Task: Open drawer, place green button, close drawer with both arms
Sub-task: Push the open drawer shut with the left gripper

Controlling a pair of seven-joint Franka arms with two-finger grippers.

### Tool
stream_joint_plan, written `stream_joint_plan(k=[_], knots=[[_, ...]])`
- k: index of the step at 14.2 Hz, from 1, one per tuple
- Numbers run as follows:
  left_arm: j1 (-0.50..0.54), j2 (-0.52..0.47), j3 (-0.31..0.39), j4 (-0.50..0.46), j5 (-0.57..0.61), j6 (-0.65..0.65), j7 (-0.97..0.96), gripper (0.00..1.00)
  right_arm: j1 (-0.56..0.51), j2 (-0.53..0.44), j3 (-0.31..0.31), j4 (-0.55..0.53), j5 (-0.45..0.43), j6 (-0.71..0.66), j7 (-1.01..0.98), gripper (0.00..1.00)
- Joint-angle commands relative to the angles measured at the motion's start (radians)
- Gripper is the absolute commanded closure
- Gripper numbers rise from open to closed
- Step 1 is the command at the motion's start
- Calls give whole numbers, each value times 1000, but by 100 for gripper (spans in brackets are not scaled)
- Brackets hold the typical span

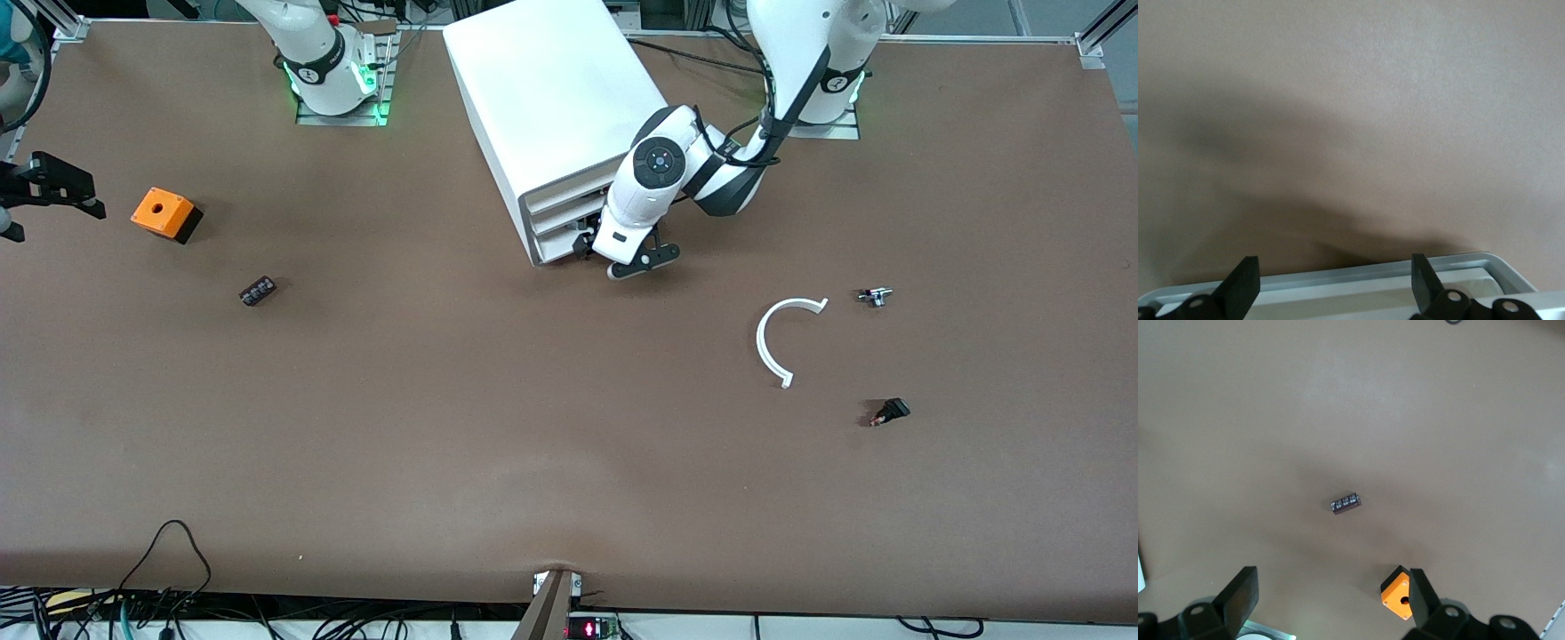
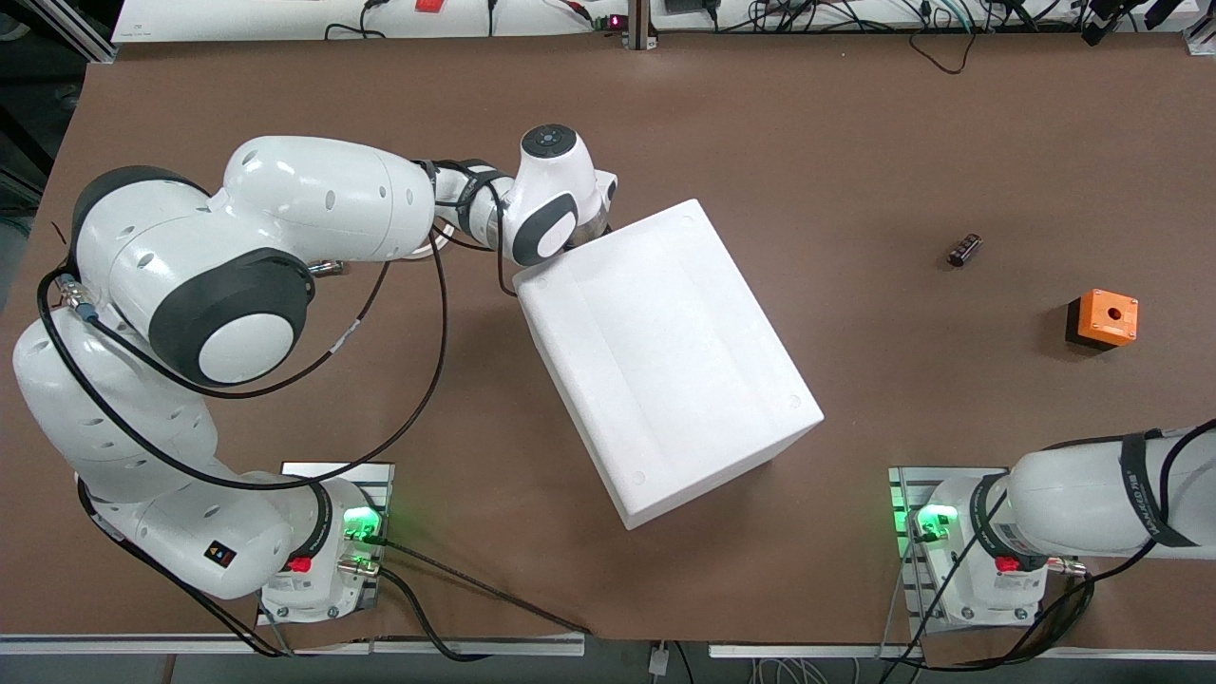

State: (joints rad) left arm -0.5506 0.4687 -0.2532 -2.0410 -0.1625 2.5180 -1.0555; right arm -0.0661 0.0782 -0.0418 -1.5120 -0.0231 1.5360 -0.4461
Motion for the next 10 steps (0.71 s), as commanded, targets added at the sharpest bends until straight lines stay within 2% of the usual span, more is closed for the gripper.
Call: stream_joint_plan(k=[1,4,10], knots=[[7,-15,-50,-11,-11,-27,-6,0,-11,-49,8,-74,2,61,1,0],[6,-13,-54,-11,-9,-33,2,0,-11,-104,10,-151,6,124,3,0],[0,-13,-55,-12,-9,-41,2,0,-12,-106,-4,-126,6,72,3,0]])
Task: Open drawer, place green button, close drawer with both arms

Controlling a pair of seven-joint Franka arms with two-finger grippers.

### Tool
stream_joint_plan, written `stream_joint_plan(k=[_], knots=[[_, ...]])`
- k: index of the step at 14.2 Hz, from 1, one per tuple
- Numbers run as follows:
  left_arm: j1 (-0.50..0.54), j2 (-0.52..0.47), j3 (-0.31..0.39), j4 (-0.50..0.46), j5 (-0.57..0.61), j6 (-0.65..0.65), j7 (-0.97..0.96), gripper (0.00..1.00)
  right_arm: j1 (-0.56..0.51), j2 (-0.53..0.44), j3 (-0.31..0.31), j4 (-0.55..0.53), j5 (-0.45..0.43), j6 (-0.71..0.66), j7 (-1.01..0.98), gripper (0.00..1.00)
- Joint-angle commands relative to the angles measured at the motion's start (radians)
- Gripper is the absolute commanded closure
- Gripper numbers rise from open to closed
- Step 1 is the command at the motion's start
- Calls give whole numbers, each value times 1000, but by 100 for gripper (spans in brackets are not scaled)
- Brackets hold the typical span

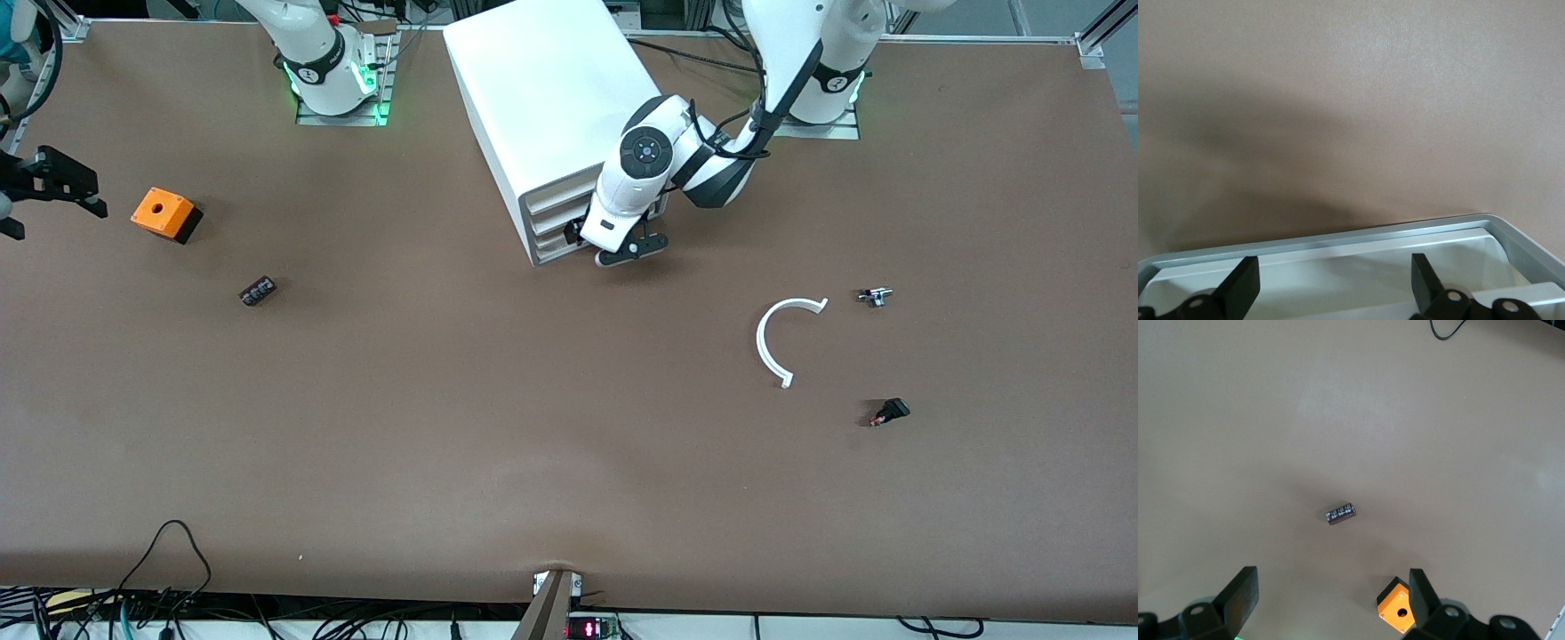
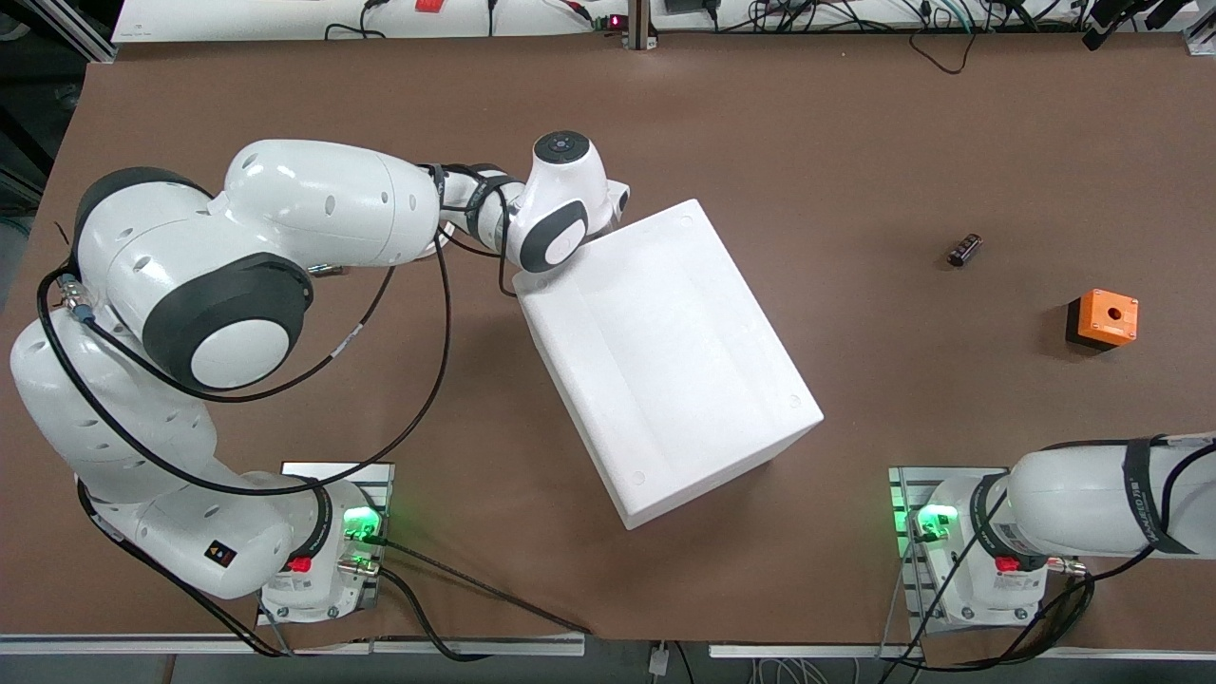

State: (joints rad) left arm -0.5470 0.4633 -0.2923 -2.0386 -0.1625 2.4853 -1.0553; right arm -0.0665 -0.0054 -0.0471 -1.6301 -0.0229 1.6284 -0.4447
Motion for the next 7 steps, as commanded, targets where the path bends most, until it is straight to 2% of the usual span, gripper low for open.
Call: stream_joint_plan(k=[1,4,7], knots=[[-2,-8,-16,-14,-9,-8,1,0,-12,-22,1,-8,6,-22,1,0],[9,-11,-16,-5,-11,-11,0,0,-10,-16,1,-8,8,-12,4,0],[70,-43,-15,3,-8,-22,8,0,-10,-13,1,-8,8,-19,11,0]])
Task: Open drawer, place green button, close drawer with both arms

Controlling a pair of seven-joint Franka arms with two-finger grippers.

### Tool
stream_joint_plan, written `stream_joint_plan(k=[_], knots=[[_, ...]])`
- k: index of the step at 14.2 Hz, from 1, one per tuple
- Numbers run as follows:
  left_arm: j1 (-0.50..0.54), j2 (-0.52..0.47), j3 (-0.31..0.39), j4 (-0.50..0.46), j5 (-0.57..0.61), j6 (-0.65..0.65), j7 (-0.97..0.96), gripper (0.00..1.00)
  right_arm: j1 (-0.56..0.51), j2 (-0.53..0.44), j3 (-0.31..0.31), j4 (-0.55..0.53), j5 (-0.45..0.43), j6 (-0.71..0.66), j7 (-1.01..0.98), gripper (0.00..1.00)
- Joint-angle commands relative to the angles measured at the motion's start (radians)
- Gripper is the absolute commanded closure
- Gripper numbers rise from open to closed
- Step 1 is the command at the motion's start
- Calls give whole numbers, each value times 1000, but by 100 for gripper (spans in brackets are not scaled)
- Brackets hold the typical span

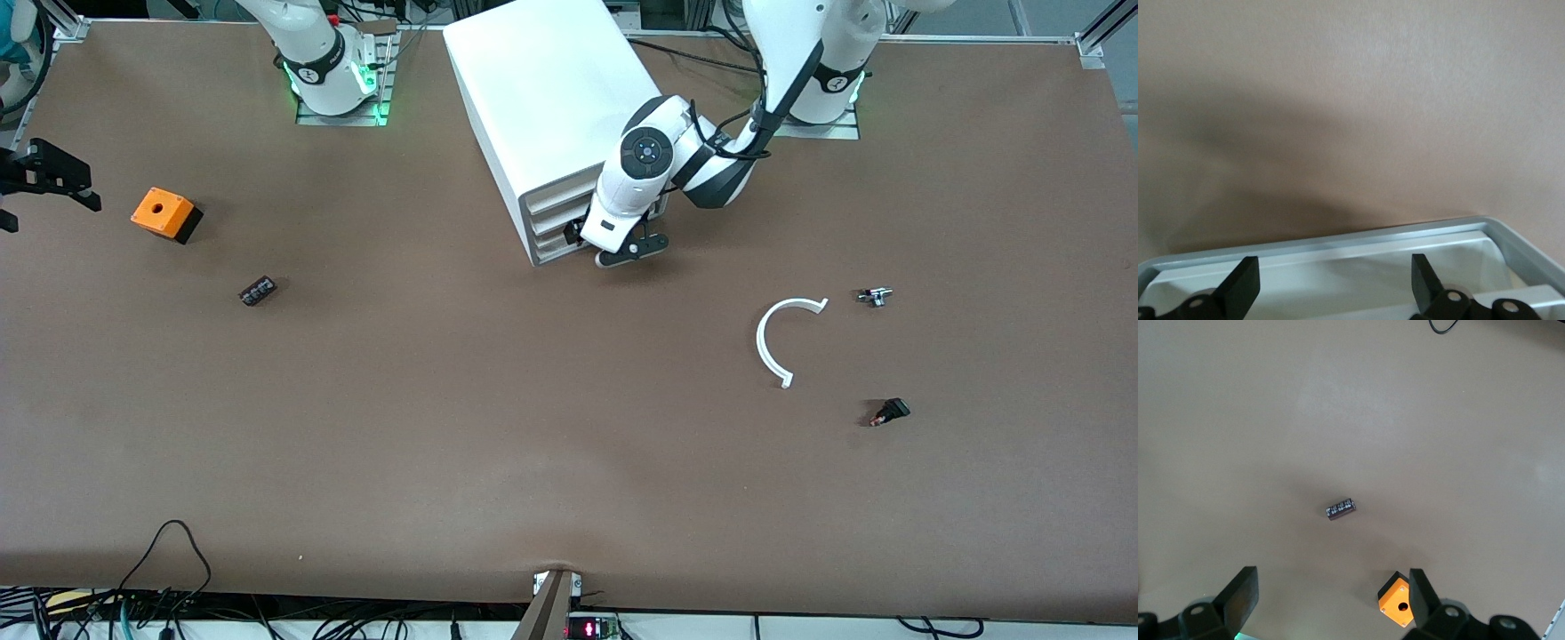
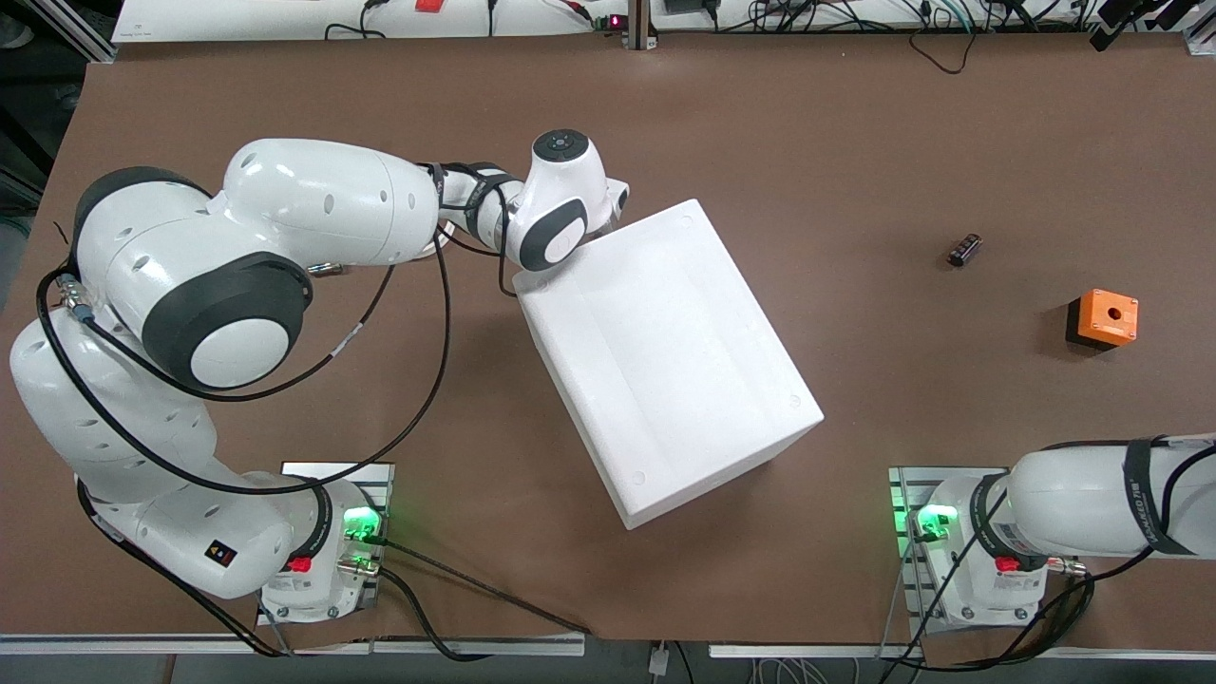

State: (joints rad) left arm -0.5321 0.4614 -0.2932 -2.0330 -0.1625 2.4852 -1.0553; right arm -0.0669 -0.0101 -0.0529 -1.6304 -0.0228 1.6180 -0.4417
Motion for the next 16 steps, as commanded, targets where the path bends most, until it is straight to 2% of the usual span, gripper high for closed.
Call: stream_joint_plan(k=[1,4,6,9,12,14,16], knots=[[78,-58,-14,5,-3,-23,8,0,-10,-10,7,-6,7,-9,8,0],[141,-90,-11,23,4,-55,32,0,-10,-10,7,-3,9,-13,6,0],[196,-113,-3,52,6,-113,134,0,-10,-10,8,-3,9,-15,6,0],[332,-132,-3,186,6,-367,381,0,-10,-10,8,-3,9,-17,6,0],[454,-130,-3,344,11,-593,533,0,-10,-10,8,-3,9,-15,5,0],[481,-130,-3,437,110,-713,555,0,-10,-10,10,-2,9,-15,3,0],[507,-130,-3,526,159,-823,616,0,-10,-10,12,-2,9,-15,4,0]])
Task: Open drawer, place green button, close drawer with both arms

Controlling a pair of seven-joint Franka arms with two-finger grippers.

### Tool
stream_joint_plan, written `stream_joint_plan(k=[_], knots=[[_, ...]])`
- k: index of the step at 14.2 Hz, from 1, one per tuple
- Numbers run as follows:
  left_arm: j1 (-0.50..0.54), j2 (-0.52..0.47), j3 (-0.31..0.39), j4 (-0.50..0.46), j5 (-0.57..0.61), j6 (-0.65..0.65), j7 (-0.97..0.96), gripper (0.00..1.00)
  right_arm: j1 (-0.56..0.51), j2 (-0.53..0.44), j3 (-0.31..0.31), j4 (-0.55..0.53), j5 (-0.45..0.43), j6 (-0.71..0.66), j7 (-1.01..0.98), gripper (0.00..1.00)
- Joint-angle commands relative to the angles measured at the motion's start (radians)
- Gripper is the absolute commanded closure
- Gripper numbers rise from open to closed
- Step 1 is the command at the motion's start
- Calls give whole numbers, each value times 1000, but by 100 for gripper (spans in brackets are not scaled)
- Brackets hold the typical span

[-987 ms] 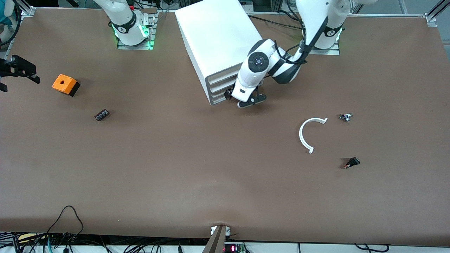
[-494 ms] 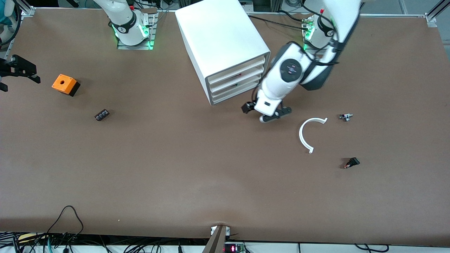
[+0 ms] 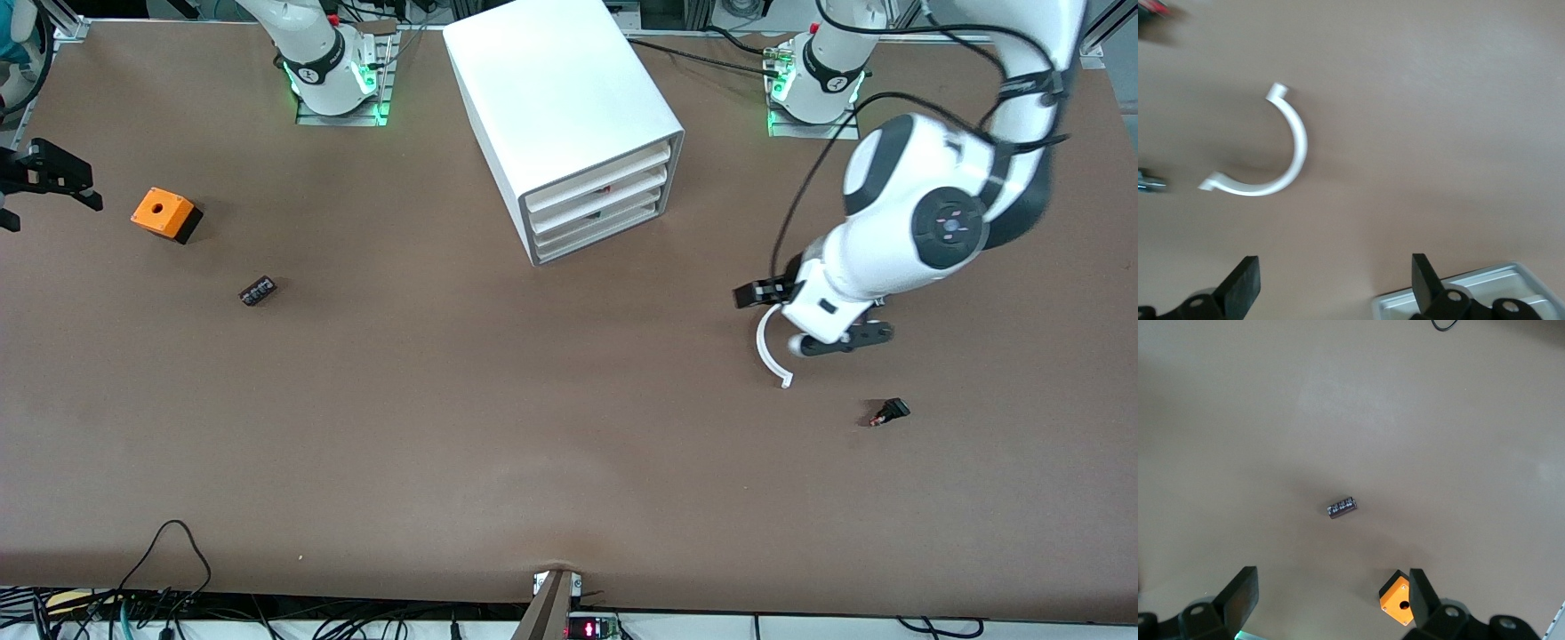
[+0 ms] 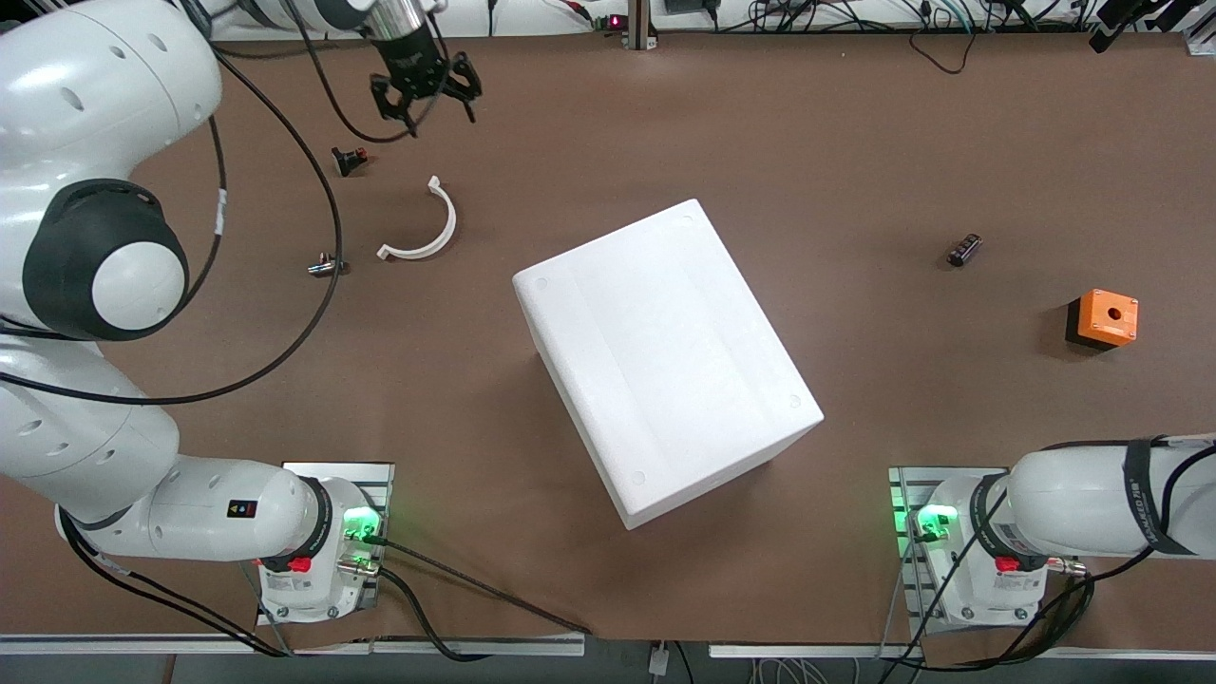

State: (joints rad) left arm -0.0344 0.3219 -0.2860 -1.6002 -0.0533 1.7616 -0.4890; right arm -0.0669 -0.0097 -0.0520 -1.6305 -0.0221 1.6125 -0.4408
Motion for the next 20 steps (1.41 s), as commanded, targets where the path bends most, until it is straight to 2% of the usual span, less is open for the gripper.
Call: stream_joint_plan(k=[1,5,6,8,10,13,15,18,20], knots=[[28,9,-10,135,52,-143,100,0,-10,-9,11,6,8,-9,2,0],[91,5,1,224,47,-229,234,0,-10,-9,11,6,10,-11,1,0],[88,0,25,236,52,-237,272,0,-10,-9,12,6,10,-9,1,0],[100,-20,30,240,50,-260,317,0,-10,-9,14,9,10,-11,1,0],[93,-72,101,223,52,-272,380,0,-10,-9,15,11,10,-11,-3,0],[19,-165,224,136,47,-269,418,0,-7,-10,20,12,11,-11,-3,0],[-24,-248,296,22,41,-197,435,0,-5,-10,21,12,10,-11,-1,0],[-33,-377,307,-196,52,10,480,0,-5,-10,20,11,11,-11,0,0],[-42,-392,350,-227,53,26,493,0,-5,-10,20,12,11,-11,1,0]])
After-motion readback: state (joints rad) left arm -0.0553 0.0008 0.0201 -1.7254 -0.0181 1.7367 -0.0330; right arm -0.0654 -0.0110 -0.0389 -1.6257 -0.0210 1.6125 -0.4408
